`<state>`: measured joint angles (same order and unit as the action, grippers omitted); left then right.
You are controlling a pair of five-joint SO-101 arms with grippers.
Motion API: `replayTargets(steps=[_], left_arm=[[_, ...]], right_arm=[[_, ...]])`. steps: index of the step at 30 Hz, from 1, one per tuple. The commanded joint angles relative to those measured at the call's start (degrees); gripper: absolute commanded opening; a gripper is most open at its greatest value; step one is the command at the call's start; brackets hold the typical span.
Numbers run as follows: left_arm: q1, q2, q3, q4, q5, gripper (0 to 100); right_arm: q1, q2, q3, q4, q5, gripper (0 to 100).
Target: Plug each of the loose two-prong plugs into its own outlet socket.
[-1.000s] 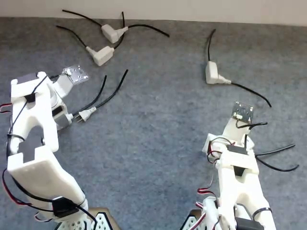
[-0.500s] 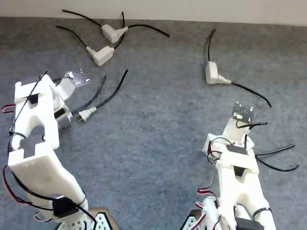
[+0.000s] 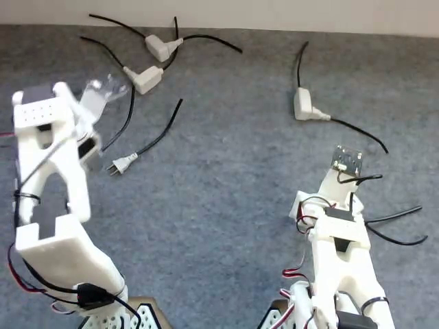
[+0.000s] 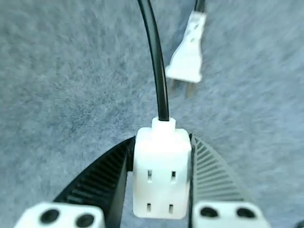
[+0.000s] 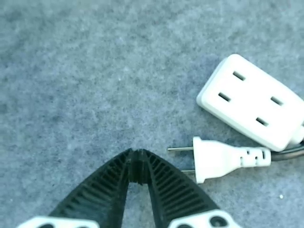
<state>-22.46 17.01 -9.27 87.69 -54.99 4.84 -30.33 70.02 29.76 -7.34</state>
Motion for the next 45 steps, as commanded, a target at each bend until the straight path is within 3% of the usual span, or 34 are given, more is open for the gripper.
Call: replayTargets(steps=[1, 9, 14, 18, 26, 31, 36, 39, 45], left_arm=[[8.1, -8.1, -7.9, 8.9, 10.3, 2], [26.9, -6.7, -8.8, 10.2, 23.9, 2], [39.3, 0.4, -9.4, 9.2, 24.5, 2], [44.4, 6.9, -9.4, 3.6, 24.4, 2], [45.4, 13.8, -9.4, -4.7, 24.8, 5], [44.9, 13.7, -10.4, -1.3, 24.9, 22], [43.3, 11.1, -19.6, 7.2, 24.4, 23], [42.5, 8.7, -24.7, 14.3, 17.1, 23], [32.7, 0.8, -22.5, 14.6, 9.1, 23]], right_arm=[[0.2, -1.1, -0.1, -1.0, -0.6, 0.9], [0.2, -1.1, -0.1, -1.0, -0.6, 0.9], [0.3, -1.1, -0.1, -1.0, -0.6, 0.9], [0.4, -1.1, -0.1, -1.0, -0.6, 0.9], [0.4, -1.1, -0.1, -1.2, -0.6, 0.9], [0.3, -1.1, -0.1, -1.2, -0.6, 0.9], [0.3, -1.1, -0.1, -1.2, -0.6, 0.9], [0.3, -1.1, -0.1, -1.2, -0.6, 0.9], [0.3, -1.1, -0.1, -1.2, -0.6, 0.9]])
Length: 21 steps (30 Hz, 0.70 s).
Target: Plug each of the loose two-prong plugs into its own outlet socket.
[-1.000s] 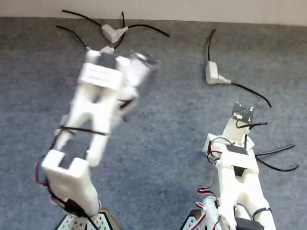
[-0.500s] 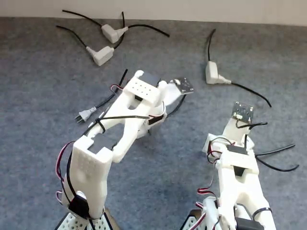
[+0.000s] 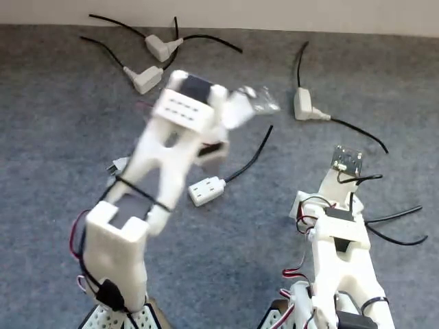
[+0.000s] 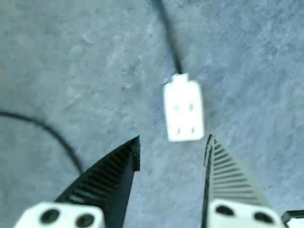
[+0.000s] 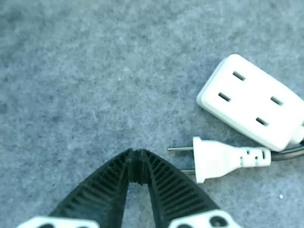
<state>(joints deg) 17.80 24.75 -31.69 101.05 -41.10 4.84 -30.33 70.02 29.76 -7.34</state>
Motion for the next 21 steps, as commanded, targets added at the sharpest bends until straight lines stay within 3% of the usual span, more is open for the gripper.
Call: replayTargets(steps=[1, 6, 11, 21], left_arm=[[-9.9, -8.1, 1.5, 1.2, -6.4, 23], [-19.7, -12.8, 11.3, 1.1, -11.6, 23], [-24.0, -17.9, 19.7, 0.2, -15.0, 23], [-28.2, -18.4, 36.4, -23.1, -15.8, 23]], right_arm=[[0.3, -1.1, -0.1, -1.2, -0.6, 0.9], [0.3, -1.1, -0.1, -1.2, -0.6, 0.9], [0.2, -1.1, -0.1, -1.2, -0.6, 0.9], [0.2, -1.1, -0.1, -1.2, -0.6, 0.9]])
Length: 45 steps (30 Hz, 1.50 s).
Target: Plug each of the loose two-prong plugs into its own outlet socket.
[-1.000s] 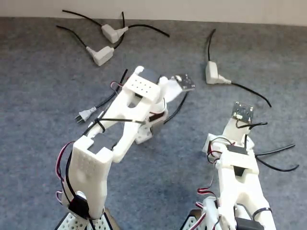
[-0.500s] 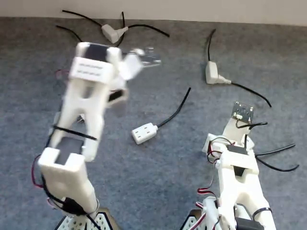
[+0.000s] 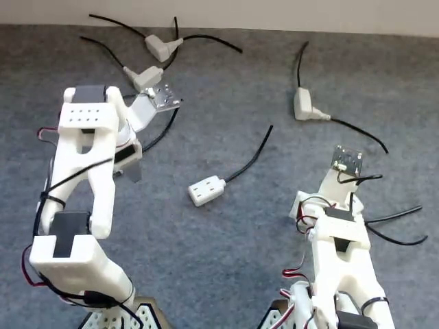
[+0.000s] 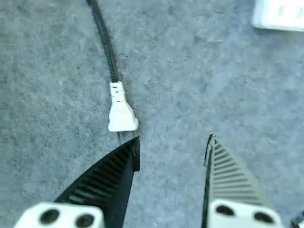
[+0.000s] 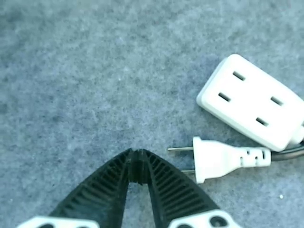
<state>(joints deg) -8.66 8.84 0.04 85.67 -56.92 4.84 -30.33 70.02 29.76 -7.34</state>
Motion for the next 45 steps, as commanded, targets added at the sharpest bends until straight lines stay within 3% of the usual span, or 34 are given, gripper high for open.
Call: replayTargets(steps=[1, 11, 18, 24, 32, 37, 45], left_arm=[[-2.1, -2.5, 5.8, -9.4, 0.0, 23], [-4.5, -1.1, 8.7, -13.5, 0.6, 23], [-6.5, 10.7, -3.5, -14.4, 3.7, 23], [-6.4, 13.0, -11.3, -7.6, 3.4, 23], [-5.9, 13.1, -4.2, -10.5, -0.1, 23], [-5.9, 13.1, -1.4, -15.6, 0.5, 23], [-3.8, 17.2, -1.7, -15.8, 2.9, 23]], right_arm=[[0.2, -1.1, -0.1, -1.2, -0.6, 0.9], [0.2, -1.1, -0.1, -1.2, -0.6, 0.9], [0.2, -1.1, -0.1, -1.2, -0.6, 0.9], [0.2, -1.1, -0.1, -1.2, -0.6, 0.9], [0.2, -1.1, -0.1, -1.2, -0.6, 0.9], [0.2, -1.1, -0.1, -1.2, -0.6, 0.9], [0.2, -1.1, -0.1, -1.2, -0.6, 0.9]])
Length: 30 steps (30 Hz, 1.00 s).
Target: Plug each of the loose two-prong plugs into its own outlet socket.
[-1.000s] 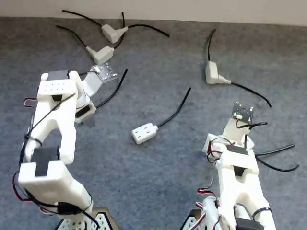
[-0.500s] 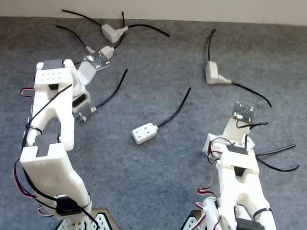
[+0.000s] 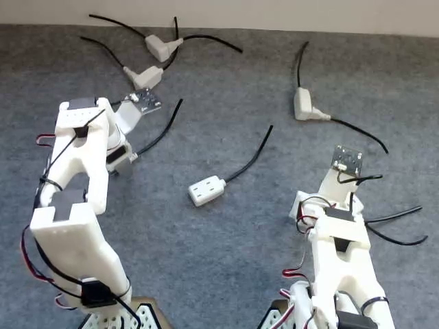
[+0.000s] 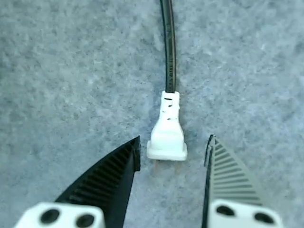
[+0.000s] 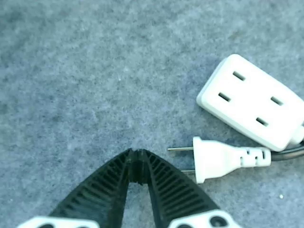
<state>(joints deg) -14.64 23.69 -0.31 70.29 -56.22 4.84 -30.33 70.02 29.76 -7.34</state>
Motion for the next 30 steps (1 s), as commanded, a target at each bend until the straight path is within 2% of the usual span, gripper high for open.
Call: replayTargets(steps=[1, 11, 22, 30], left_arm=[[2.2, 3.5, -2.2, -0.2, 3.0, 23], [2.3, 7.2, -10.2, 4.2, 4.6, 23], [4.8, 7.4, -10.7, 4.2, 4.7, 23], [1.6, 7.3, -10.6, 4.6, 4.7, 23]], right_arm=[[0.2, -1.1, -0.1, -1.2, -0.6, 0.9], [0.2, -1.1, -0.1, -1.2, -0.6, 0.9], [0.2, -1.1, -0.1, -1.2, -0.6, 0.9], [0.2, -1.1, -0.1, -1.2, -0.6, 0.9]])
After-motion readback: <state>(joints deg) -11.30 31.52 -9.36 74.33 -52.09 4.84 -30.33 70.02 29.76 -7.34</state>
